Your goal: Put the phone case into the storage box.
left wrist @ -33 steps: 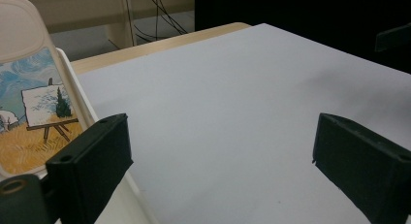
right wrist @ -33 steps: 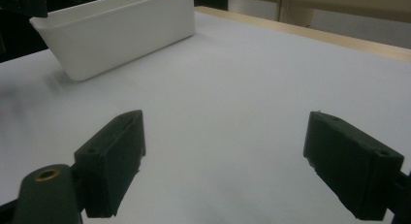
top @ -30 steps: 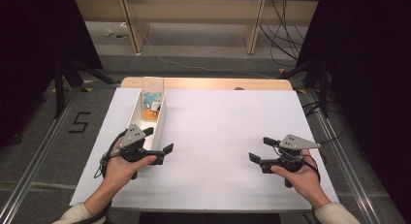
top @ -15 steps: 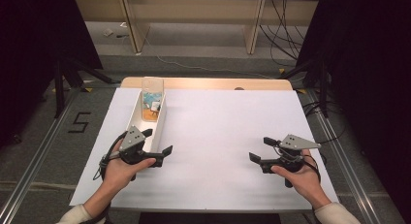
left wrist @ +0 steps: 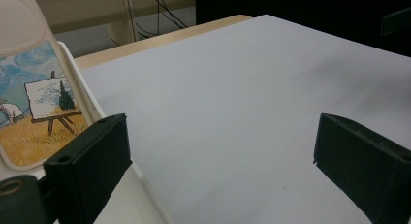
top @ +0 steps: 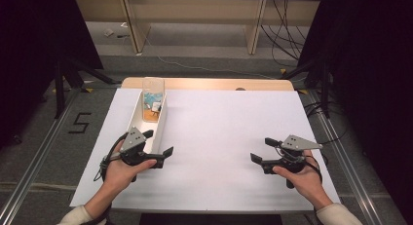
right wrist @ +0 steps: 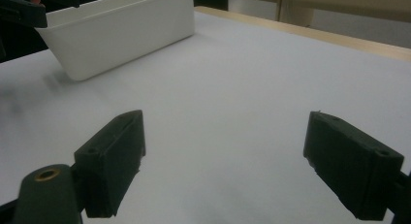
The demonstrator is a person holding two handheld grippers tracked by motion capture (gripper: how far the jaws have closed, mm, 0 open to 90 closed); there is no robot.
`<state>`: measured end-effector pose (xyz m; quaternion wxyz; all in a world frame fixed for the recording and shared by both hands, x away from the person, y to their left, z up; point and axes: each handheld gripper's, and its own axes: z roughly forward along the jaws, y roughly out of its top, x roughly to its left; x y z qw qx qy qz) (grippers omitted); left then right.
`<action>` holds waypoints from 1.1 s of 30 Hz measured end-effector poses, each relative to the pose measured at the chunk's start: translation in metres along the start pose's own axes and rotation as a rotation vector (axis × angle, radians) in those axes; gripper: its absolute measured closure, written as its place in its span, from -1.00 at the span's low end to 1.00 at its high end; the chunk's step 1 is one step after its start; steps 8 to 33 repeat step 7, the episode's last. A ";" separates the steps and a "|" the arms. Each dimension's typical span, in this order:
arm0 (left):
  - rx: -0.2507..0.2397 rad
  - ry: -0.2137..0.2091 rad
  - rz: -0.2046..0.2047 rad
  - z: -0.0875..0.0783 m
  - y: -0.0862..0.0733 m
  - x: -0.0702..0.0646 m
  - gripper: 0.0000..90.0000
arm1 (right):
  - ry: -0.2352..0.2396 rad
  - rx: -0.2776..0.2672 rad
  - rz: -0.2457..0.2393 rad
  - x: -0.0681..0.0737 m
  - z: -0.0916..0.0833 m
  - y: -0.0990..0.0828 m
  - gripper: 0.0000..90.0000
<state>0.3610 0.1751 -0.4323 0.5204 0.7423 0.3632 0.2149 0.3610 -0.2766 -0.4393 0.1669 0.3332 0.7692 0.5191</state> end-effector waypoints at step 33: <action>0.006 -0.009 0.001 0.001 0.000 -0.001 -0.88 | -0.003 -0.001 0.000 -0.001 0.000 0.000 -0.65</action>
